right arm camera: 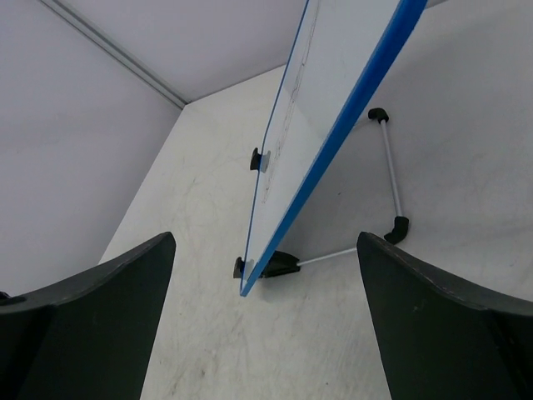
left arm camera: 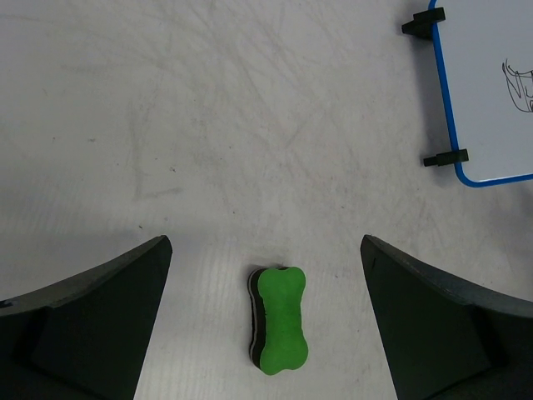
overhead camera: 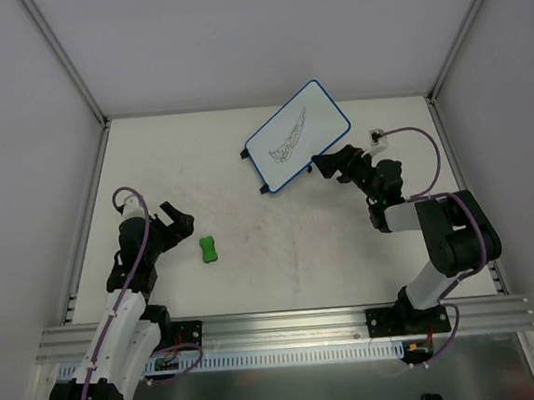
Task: Erase the whiteboard
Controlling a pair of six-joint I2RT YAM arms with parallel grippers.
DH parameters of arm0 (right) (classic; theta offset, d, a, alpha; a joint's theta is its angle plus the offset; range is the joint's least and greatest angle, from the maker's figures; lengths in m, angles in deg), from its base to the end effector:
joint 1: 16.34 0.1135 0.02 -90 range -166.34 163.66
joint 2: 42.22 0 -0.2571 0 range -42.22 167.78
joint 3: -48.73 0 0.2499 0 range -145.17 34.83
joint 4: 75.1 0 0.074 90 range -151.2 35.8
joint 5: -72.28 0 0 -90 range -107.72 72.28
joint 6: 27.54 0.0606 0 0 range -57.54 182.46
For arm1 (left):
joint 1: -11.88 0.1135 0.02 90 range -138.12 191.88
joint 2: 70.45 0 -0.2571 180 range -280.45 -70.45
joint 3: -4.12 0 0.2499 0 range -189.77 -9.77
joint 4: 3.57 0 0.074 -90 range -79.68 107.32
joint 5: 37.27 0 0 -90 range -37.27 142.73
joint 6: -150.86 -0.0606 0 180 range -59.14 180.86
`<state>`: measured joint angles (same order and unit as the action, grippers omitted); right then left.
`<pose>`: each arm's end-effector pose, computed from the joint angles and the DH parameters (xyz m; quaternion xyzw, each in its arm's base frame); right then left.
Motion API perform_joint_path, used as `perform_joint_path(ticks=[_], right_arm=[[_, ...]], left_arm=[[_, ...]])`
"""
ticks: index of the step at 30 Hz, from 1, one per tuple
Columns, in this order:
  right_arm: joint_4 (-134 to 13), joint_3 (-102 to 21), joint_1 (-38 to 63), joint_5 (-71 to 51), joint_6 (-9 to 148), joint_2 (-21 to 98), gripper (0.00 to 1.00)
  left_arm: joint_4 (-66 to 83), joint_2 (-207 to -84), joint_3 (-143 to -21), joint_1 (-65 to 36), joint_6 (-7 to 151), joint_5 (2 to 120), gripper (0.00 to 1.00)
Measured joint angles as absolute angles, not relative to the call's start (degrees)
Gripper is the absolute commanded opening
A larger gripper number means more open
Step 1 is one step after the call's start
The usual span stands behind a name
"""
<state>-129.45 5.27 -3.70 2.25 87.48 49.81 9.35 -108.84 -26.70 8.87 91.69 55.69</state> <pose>0.3124 0.0913 0.1963 -0.0567 0.6704 0.3459 0.6540 0.1918 -0.0132 0.1932 -0.1832 0.8008 -0.1862 0.5390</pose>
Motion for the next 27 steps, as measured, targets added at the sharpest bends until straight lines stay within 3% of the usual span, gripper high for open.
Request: perform_joint_path(ticks=[4, 11, 16, 20, 27], right_arm=[[-131.7, 1.0, -3.5, 1.8, 89.0, 54.2, 0.92], [-133.9, -2.9, -1.1, -1.9, 91.5, 59.5, 0.79], [-134.2, -2.9, 1.0, -5.8, 93.1, 63.0, 0.68], [-134.2, -2.9, 1.6, -7.6, 93.4, 63.9, 0.5], [-134.3, -2.9, 1.7, -9.2, 93.5, 64.1, 0.48]], left_arm=[[9.3, -109.0, -26.7, 8.9, 91.7, 55.7, 0.99], [9.3, -109.0, -26.7, 8.9, 91.7, 55.7, 0.99], [9.3, -109.4, -26.7, 8.9, 91.7, 55.6, 0.99], [10.0, -109.8, -26.7, 8.4, 92.0, 55.1, 0.99], [20.6, -111.0, -31.3, 0.4, 95.2, 50.2, 0.99]])
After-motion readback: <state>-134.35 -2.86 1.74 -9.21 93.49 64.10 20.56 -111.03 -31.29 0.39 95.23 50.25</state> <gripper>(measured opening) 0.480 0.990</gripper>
